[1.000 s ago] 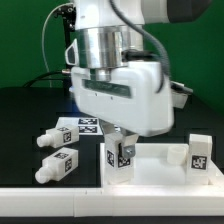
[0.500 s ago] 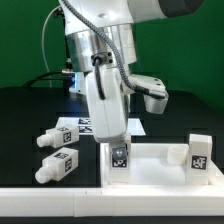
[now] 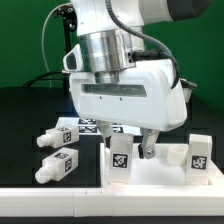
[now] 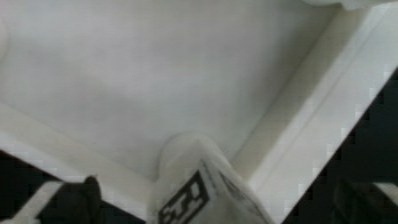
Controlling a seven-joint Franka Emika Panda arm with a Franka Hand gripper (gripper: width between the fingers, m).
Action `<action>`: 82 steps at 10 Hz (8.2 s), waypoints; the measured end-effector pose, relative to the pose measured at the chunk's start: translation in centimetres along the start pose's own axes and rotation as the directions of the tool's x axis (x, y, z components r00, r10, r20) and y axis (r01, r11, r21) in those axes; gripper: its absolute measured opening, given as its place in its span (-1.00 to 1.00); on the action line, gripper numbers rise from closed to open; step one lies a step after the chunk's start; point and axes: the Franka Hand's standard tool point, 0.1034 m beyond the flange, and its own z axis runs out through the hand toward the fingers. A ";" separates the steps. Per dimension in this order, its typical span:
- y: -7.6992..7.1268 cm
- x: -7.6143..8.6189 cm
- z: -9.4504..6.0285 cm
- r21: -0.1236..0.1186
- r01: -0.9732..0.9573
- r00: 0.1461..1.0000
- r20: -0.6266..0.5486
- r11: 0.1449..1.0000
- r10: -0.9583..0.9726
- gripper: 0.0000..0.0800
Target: Assemble square table
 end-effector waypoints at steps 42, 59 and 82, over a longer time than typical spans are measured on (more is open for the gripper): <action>-0.3 1.5 -0.8 -0.009 -0.781 0.625 0.005 0.625 0.781 -0.29; -0.3 -2.6 -4.0 -0.042 -0.794 0.606 0.018 0.606 0.795 0.62; 8.1 -10.4 5.2 -0.113 -0.747 0.664 -0.080 0.655 0.743 -0.56</action>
Offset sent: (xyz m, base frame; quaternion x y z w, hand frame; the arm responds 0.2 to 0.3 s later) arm 0.0253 -0.0093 0.0097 -0.0321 0.0568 -0.4821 0.8737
